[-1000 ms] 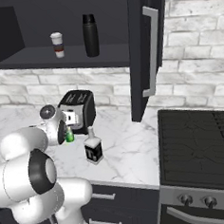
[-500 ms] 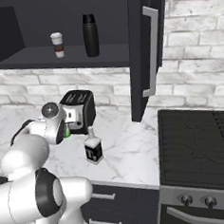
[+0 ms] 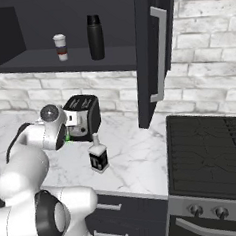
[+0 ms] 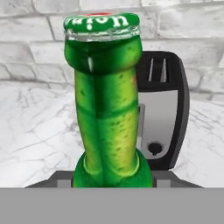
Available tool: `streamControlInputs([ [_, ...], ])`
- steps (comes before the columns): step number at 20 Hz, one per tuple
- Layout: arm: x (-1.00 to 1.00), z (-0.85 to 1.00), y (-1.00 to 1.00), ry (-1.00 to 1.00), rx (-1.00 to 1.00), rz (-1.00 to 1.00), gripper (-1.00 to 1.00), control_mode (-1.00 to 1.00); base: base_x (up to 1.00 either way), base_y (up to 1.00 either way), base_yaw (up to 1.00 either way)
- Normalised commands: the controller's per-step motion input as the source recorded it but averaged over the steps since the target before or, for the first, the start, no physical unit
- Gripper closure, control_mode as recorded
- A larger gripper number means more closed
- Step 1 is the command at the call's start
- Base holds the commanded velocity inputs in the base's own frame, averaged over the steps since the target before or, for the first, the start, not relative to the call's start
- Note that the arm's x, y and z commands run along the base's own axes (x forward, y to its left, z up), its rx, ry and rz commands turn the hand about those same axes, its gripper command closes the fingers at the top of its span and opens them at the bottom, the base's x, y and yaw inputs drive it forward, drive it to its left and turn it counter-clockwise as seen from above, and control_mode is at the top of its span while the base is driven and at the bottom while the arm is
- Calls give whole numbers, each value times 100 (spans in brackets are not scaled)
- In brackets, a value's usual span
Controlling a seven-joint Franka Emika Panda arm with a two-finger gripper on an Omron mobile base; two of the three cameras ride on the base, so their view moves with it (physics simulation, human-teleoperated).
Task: Sort all alcoholic drinks to one cabinet, and non-alcoholic drinks to the other.
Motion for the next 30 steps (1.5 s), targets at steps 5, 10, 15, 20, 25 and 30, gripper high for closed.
streamControlInputs([
  [5, -13, 36, 6, -2, 0, 0, 100, -100, 0, 0, 0],
  [10, -10, 42, 0, -1, 1, 0, 100, -100, 0, 0, 0],
  [15, -14, 47, 0, 0, 1, 0, 100, -100, 0, 0, 0],
  [20, -17, 43, 0, 0, 0, 0, 100, -100, 0, 0, 0],
  [25, -22, 42, 0, 0, 0, 0, 100, -100, 0, 0, 0],
  [30, -22, 42, 0, 0, 1, 0, 100, -100, 0, 0, 0],
])
